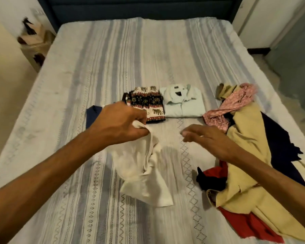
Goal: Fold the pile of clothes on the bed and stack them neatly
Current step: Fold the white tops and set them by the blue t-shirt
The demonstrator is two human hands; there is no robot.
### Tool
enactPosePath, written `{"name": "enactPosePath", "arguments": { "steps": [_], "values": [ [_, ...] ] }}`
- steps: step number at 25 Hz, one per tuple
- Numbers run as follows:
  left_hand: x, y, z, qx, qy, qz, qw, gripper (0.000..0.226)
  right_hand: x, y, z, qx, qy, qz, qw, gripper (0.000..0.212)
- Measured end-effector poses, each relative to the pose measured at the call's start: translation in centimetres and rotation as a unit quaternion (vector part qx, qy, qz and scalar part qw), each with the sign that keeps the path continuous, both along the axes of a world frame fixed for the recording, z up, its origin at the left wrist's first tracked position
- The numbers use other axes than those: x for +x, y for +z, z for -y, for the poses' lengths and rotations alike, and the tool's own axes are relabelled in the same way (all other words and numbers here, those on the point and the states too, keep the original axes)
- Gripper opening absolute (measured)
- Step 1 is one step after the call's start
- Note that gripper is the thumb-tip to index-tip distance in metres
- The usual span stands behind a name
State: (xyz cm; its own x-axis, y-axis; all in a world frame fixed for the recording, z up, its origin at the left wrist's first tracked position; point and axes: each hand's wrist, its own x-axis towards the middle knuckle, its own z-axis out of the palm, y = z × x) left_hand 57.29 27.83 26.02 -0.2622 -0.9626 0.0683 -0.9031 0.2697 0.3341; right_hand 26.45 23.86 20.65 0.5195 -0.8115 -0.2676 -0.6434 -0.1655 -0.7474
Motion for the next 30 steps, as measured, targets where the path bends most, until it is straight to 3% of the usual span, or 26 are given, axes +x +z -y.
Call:
{"name": "enactPosePath", "arguments": {
  "steps": [2,4,6,7,10,13,15,18,21,25,30],
  "values": [
    [-2.6,7.3,0.7,-0.051,-0.035,0.084,0.995,0.022,4.3,5.6,-1.7,-0.051,0.061,0.031,0.996,0.041],
    [-4.4,15.1,0.9,-0.062,-0.06,0.157,0.984,0.021,8.0,10.4,-2.9,-0.103,0.046,0.137,0.984,0.005],
    [-4.5,22.5,0.7,-0.061,-0.062,0.229,0.969,0.027,9.7,14.4,-2.0,-0.131,0.004,0.205,0.97,0.029],
    [-3.8,25.5,0.4,-0.058,-0.051,0.25,0.965,0.031,10.0,15.9,-1.1,-0.121,-0.002,0.216,0.969,0.03],
    [-1.2,31.7,-1.7,-0.046,-0.014,0.233,0.971,0.038,9.1,20.1,0.9,-0.174,0.076,0.157,0.969,0.036],
    [-0.4,34.2,-4.0,-0.064,-0.005,0.206,0.977,0.039,7.8,22.9,2.1,-0.323,0.156,0.06,0.932,0.029],
    [-0.4,35.0,-5.0,-0.099,0.009,0.209,0.973,0.037,7.1,23.7,2.9,-0.366,0.169,-0.029,0.915,0.025],
    [0.6,36.3,-6.7,-0.132,0.041,0.214,0.967,0.034,4.7,24.9,4.7,-0.333,0.104,-0.072,0.934,0.018],
    [3.3,37.1,-7.6,-0.125,0.081,0.21,0.966,0.037,1.9,27.8,6.0,-0.239,0.025,0.022,0.97,0.017],
    [6.2,37.9,-8.2,-0.149,0.168,0.153,0.962,0.051,-0.6,32.3,7.0,-0.199,-0.044,0.133,0.97,0.028],
    [6.9,39.7,-8.5,-0.097,0.2,-0.028,0.974,0.045,-3.7,35.8,6.7,-0.097,-0.124,0.267,0.951,0.043]
  ]
}}
